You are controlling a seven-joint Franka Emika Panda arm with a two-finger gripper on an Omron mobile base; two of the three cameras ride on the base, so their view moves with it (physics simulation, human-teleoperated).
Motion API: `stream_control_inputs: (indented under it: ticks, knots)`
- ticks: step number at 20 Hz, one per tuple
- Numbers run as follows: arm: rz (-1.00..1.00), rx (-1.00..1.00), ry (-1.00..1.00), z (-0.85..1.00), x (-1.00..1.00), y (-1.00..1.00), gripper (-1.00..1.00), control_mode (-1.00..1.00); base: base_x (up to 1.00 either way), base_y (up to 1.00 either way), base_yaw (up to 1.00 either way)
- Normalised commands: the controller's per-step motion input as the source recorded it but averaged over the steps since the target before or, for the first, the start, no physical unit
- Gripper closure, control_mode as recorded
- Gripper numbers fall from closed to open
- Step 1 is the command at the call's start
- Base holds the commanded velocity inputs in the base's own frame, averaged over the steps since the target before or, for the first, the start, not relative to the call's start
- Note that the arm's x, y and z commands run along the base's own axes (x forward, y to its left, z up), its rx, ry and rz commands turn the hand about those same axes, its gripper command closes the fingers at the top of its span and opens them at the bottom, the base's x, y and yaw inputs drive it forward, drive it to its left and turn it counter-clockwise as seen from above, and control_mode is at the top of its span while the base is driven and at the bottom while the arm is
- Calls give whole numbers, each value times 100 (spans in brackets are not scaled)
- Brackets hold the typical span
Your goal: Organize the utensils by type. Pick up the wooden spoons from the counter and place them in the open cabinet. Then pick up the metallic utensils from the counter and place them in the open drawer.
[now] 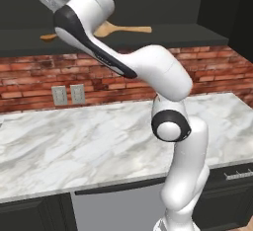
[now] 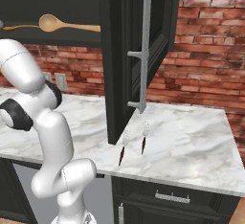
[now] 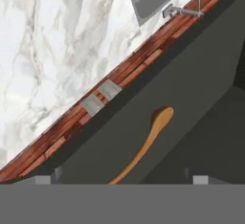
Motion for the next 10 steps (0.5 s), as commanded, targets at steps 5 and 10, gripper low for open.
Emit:
stream_control_inputs:
  ticks: [5,10]
  knots:
    - [-10,14,0,-35,-96,-38,-100,-100,0,0,0]
    - [-12,10,0,-66,-80,-54,-100,-100,0,0,0]
